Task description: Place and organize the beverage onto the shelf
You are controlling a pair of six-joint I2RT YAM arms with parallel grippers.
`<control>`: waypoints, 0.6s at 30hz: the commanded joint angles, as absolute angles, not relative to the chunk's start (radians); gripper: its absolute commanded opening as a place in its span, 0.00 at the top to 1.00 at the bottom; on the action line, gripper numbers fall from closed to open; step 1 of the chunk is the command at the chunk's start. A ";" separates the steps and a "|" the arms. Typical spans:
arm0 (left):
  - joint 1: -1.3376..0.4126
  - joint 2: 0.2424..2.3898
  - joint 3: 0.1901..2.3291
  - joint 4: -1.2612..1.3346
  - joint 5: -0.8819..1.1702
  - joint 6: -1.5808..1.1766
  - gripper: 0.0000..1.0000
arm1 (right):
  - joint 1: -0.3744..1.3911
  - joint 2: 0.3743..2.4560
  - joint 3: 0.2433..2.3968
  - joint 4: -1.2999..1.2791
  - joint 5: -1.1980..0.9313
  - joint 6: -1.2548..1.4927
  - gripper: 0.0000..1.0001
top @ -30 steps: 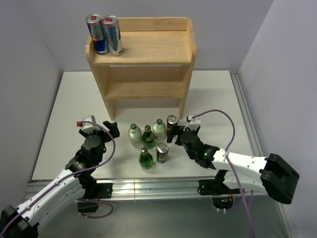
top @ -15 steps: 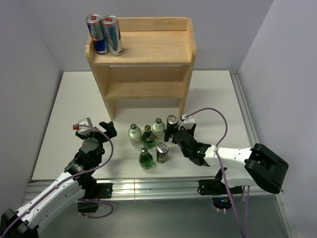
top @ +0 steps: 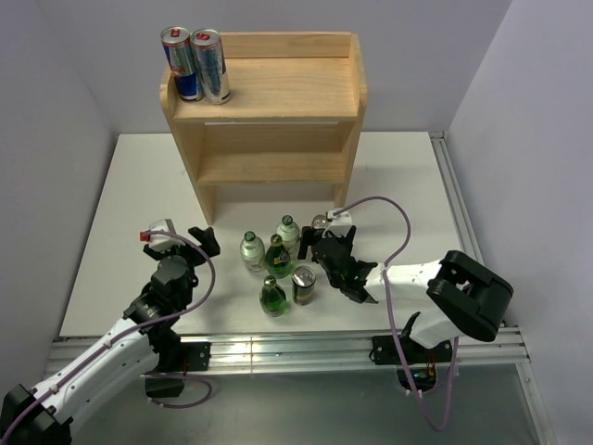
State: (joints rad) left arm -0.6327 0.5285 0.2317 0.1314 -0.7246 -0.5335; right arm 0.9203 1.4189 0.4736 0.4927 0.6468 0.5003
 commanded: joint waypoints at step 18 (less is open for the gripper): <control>-0.637 0.569 0.242 0.190 -0.732 -0.505 0.01 | 0.927 1.612 0.486 0.753 0.876 0.500 0.02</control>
State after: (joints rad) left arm -0.6327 0.5671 0.2317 0.1535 -0.7238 -0.5167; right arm 0.9207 1.5829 0.4728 0.6655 0.8017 0.5034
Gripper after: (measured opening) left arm 0.994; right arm 0.983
